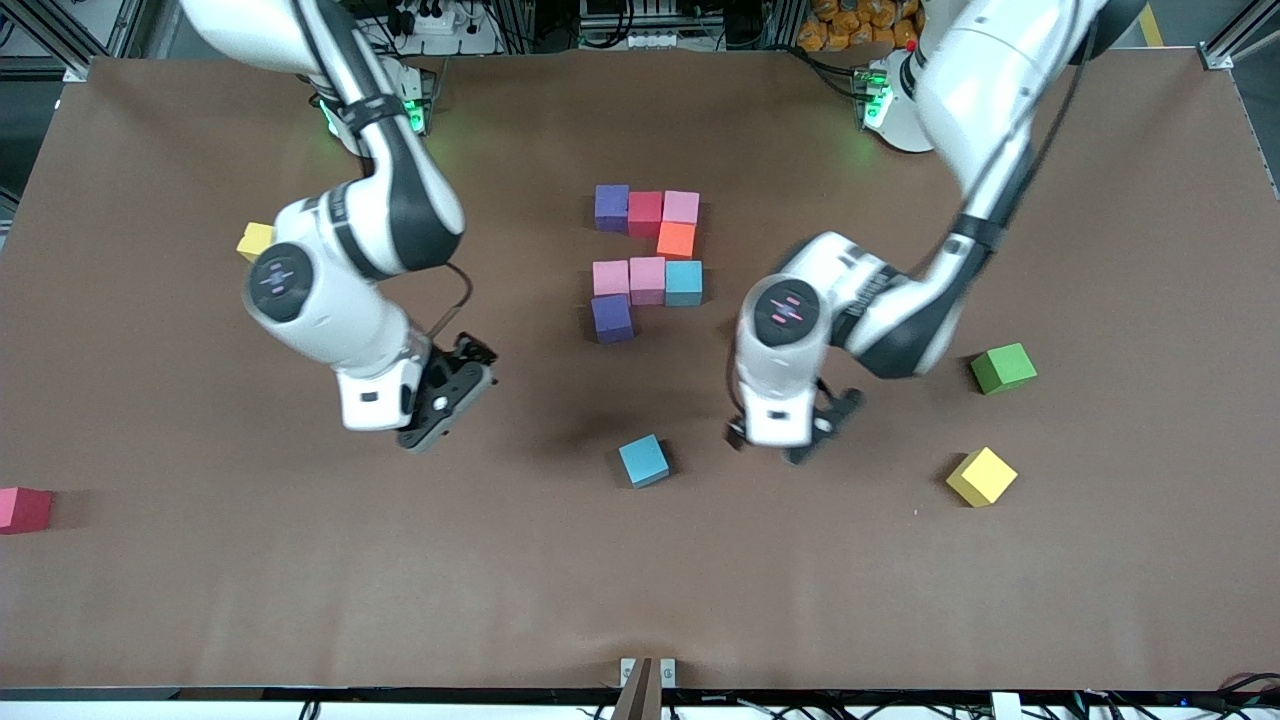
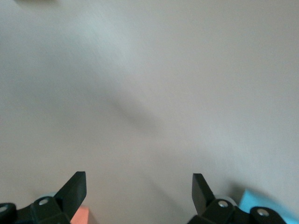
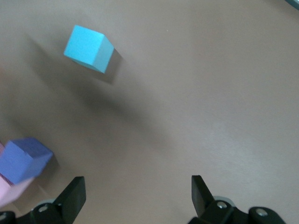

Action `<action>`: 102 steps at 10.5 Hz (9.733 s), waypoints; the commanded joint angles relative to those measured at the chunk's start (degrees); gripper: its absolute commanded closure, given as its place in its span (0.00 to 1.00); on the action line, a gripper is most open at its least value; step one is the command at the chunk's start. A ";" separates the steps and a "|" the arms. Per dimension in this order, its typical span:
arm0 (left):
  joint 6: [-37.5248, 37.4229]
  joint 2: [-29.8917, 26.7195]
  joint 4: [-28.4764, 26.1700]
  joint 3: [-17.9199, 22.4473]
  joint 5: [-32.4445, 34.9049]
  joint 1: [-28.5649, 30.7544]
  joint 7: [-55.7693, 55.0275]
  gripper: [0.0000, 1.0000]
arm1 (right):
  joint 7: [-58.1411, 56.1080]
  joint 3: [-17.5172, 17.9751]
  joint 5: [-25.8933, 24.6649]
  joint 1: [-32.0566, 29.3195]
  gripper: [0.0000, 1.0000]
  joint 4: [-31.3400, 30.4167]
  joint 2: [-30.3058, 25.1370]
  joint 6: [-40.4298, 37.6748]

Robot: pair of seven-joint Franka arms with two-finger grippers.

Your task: Form number 2 with 11 blocks

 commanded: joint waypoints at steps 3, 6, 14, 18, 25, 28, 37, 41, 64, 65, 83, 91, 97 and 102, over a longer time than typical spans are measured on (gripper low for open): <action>-0.75 -2.46 -1.52 -0.73 -0.99 12.92 2.70 0.00 | 14.57 0.20 -0.89 6.88 0.00 1.75 2.89 8.81; -0.67 -2.46 -1.34 -0.55 -0.54 17.59 2.89 0.00 | 26.07 0.64 2.70 12.32 0.00 4.36 10.78 23.99; 0.21 -2.55 -3.26 -0.55 -1.33 25.25 1.93 0.00 | 35.01 -0.50 4.39 10.68 0.00 17.65 28.65 35.73; 1.36 -2.55 -3.53 -0.73 -4.23 28.67 0.61 0.00 | 35.78 0.20 7.19 11.02 0.00 17.74 30.76 35.91; 1.36 -2.55 -3.53 -0.73 -5.90 28.94 0.08 0.00 | 35.70 0.38 7.38 11.20 0.00 19.24 32.34 36.52; 1.97 -2.46 -5.02 -0.73 -8.18 30.78 -1.58 0.00 | 35.61 0.29 7.38 11.29 0.00 19.41 32.70 36.52; 18.93 -6.77 -20.67 -0.90 -0.63 32.20 11.05 0.00 | 35.26 0.29 7.29 11.20 0.83 19.68 33.49 36.61; 19.28 -5.10 -20.06 -0.90 -0.55 32.02 16.41 0.00 | 34.99 0.29 6.94 11.20 1.00 19.59 33.49 36.52; 19.20 -3.52 -18.39 -0.81 -0.55 30.79 14.94 0.00 | 30.25 2.66 7.73 8.74 1.00 6.71 16.82 26.50; 19.20 -3.43 -18.39 -0.73 -0.63 30.53 14.93 0.00 | 29.90 3.36 7.73 8.22 1.00 2.67 13.40 26.76; 19.20 -3.08 -18.30 -0.73 -0.11 29.74 14.93 0.00 | 39.39 3.02 17.13 15.78 1.00 -23.57 0.00 44.08; 19.20 -3.43 -18.21 -0.82 0.33 28.86 16.16 0.00 | 48.08 2.66 17.13 19.20 1.00 -21.63 6.59 51.38; 19.28 -3.52 -18.12 -0.90 0.42 28.77 16.16 0.00 | 50.81 2.58 17.13 20.96 1.00 -22.51 7.74 51.82; 19.37 -3.60 -18.12 -0.90 0.33 28.42 15.99 0.00 | 52.48 2.05 17.13 22.45 1.00 -25.58 5.90 51.64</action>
